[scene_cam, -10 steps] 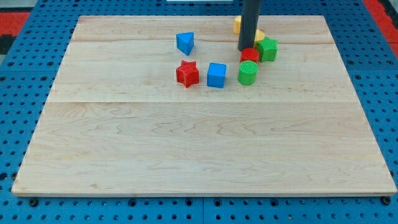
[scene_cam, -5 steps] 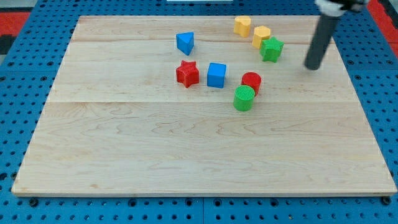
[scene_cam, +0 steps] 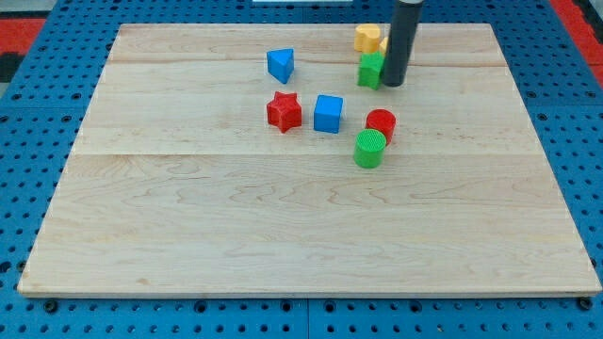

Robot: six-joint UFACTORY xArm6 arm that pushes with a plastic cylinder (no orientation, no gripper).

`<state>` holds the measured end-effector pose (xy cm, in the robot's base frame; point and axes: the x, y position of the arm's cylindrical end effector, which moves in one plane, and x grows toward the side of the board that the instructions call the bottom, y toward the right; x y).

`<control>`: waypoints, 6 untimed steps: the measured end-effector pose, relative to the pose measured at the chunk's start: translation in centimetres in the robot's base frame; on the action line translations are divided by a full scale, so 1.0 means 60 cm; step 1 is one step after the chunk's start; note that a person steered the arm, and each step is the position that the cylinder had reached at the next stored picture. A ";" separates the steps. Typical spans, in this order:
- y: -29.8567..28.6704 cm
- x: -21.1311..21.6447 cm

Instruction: Form a vertical line with yellow heart hexagon green star

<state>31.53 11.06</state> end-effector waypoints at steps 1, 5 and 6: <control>0.041 0.014; -0.002 -0.088; 0.017 -0.088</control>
